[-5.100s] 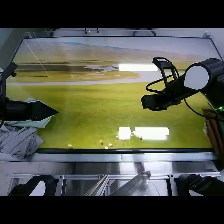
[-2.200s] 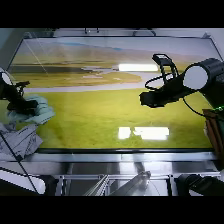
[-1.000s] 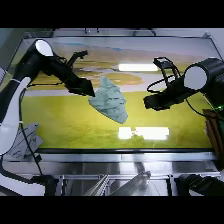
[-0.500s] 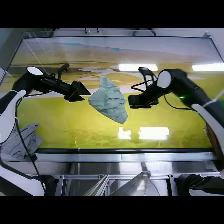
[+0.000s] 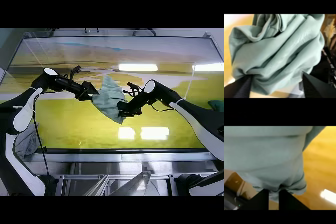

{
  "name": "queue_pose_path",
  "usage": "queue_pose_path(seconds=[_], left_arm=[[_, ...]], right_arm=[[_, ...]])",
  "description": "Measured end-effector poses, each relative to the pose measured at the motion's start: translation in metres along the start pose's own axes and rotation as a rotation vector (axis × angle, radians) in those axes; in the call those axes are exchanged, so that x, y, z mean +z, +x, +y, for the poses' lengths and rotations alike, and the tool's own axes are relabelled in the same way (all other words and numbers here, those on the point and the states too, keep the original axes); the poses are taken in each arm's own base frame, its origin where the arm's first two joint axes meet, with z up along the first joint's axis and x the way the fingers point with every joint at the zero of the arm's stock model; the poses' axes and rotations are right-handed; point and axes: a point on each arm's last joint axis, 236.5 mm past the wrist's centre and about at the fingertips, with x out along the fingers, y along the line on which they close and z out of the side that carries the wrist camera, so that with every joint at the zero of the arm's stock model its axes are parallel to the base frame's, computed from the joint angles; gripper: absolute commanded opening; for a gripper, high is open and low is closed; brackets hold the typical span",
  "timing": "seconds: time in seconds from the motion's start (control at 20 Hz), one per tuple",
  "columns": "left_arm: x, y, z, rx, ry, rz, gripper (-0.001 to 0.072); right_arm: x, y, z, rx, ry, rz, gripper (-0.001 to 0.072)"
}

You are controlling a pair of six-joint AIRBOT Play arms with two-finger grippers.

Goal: Fold the shirts.

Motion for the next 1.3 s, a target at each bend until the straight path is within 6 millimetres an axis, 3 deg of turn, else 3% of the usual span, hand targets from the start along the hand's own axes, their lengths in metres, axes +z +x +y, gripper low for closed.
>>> queue_pose_path(seconds=[0.05,0.1,0.3,0.45,0.55,0.6,0.65,0.75,0.85,0.95,1.0,1.15,1.3], left_arm=[[0.000,0.001,0.003,0.020,0.012,0.006,0.0095],[0.001,0.001,0.004,0.032,0.019,0.009,0.0008],[0.003,-0.001,0.004,0.057,0.041,0.011,0.0008],[0.008,-0.024,-0.012,0.060,0.077,-0.027,0.0009],[0.019,-0.060,-0.043,0.035,0.132,-0.113,0.0009],[0.024,-0.083,-0.065,0.007,0.162,-0.169,0.0009],[0.029,-0.112,-0.092,-0.026,0.205,-0.236,0.0010],[0.032,-0.169,-0.149,-0.079,0.296,-0.365,0.0012],[0.023,-0.218,-0.206,-0.110,0.386,-0.467,0.0014],[0.012,-0.254,-0.248,-0.081,0.472,-0.555,0.0015],[0.005,-0.264,-0.264,-0.083,0.501,-0.577,0.0015],[-0.023,-0.267,-0.309,-0.101,0.588,-0.570,0.0015],[-0.035,-0.239,-0.302,-0.082,0.569,-0.477,0.0019]], right_arm=[[0.001,0.002,0.002,0.012,0.002,-0.004,0.0020],[0.002,0.002,0.004,0.023,0.002,-0.006,0.0020],[0.006,0.002,0.007,0.042,0.001,-0.018,0.0017],[0.012,-0.023,0.013,0.062,-0.020,-0.057,0.0017],[0.026,-0.069,0.022,0.090,-0.048,-0.134,0.0017],[0.035,-0.104,0.029,0.115,-0.068,-0.201,0.0018],[0.044,-0.146,0.039,0.148,-0.098,-0.282,0.0018],[0.054,-0.250,0.072,0.255,-0.194,-0.504,0.0018],[0.041,-0.348,0.109,0.356,-0.317,-0.729,0.0018],[0.022,-0.417,0.127,0.364,-0.418,-0.921,0.0019],[0.012,-0.437,0.135,0.377,-0.449,-0.977,0.0019],[-0.013,-0.448,0.156,0.401,-0.537,-0.990,0.0019],[-0.016,-0.425,0.160,0.410,-0.558,-0.923,0.0019]])
